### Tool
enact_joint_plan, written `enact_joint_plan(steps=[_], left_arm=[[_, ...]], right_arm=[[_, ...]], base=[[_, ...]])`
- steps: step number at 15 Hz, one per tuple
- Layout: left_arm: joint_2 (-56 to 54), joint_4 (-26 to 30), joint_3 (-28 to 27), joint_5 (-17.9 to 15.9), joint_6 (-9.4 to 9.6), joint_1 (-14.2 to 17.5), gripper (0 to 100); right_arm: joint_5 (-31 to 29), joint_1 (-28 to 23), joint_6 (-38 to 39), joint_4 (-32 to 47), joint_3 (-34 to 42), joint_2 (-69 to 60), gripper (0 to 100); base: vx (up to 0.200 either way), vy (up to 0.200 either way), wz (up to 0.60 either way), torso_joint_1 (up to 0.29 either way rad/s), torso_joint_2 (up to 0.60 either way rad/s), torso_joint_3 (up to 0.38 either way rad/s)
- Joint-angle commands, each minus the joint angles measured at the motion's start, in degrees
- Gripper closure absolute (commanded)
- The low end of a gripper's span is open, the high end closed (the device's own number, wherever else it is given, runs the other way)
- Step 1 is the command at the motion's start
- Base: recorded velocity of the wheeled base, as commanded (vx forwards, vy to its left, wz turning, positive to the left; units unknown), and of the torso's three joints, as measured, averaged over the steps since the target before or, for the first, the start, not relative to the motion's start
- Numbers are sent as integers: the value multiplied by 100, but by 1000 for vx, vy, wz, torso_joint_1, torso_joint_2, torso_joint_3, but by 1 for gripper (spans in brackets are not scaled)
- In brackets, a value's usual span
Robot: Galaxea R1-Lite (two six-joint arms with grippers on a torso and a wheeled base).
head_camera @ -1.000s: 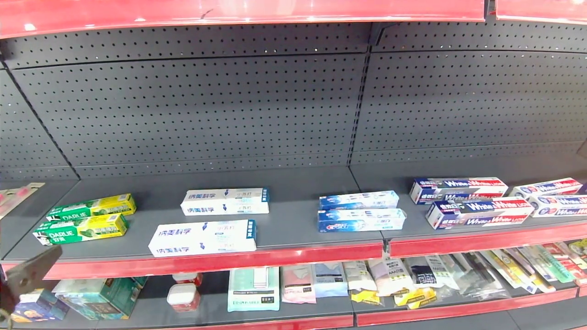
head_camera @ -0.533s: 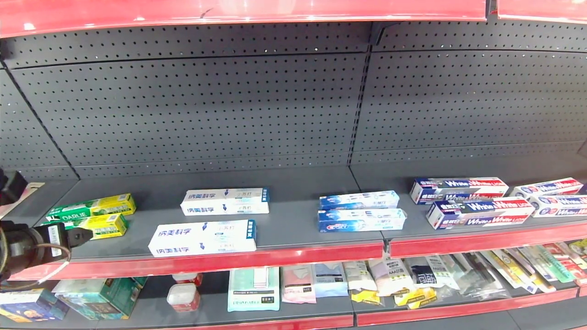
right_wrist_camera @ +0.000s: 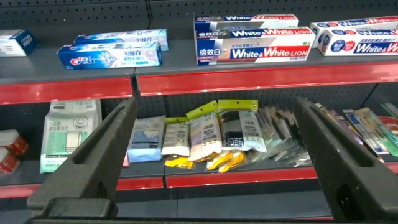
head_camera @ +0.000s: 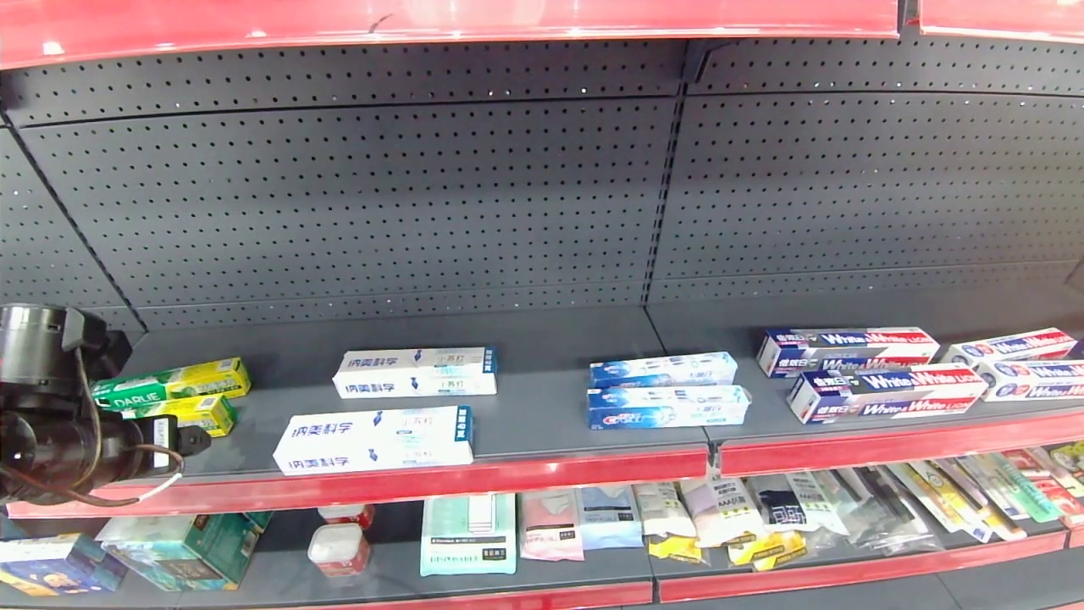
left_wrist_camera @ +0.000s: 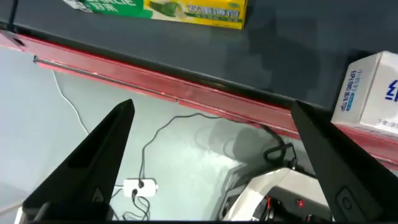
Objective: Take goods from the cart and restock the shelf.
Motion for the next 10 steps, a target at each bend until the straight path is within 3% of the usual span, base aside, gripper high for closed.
enact_joint_plan(steps=[1, 10], left_arm=[[305, -109, 96, -1, -9, -11, 0], [990, -785, 8, -133, 0, -205, 0]], right_arm=[[0, 4, -1, 0, 1, -3, 0], [0, 4, -1, 0, 1, -3, 0]], base=[[0, 0, 0, 0, 0, 0], [0, 0, 0, 0, 0, 0]])
